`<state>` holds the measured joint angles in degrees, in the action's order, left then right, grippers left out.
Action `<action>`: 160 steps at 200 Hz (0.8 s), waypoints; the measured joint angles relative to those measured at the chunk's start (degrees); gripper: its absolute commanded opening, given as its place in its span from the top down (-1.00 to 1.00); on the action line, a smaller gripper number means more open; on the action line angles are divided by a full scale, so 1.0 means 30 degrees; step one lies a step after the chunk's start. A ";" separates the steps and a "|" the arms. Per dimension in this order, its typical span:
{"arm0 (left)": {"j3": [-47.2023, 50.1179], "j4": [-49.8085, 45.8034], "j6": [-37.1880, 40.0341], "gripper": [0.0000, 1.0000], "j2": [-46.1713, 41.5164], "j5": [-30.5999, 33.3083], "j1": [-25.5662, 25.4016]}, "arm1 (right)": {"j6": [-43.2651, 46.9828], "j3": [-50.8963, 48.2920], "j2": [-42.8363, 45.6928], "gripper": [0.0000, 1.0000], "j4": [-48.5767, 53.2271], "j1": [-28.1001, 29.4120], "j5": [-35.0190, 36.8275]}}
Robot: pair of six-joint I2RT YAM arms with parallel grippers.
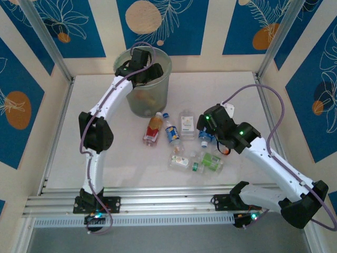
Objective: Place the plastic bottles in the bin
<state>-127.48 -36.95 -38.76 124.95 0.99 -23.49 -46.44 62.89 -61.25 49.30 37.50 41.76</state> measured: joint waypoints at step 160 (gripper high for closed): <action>0.0576 0.0197 0.2980 -0.42 -0.4517 0.1559 0.0058 | -0.0678 0.0393 -0.0780 -0.99 0.2761 -0.4065 -0.3162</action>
<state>-125.75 -36.36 -29.82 111.39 5.67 -23.31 -48.47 64.07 -63.59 57.58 25.30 32.27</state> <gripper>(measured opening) 0.681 0.992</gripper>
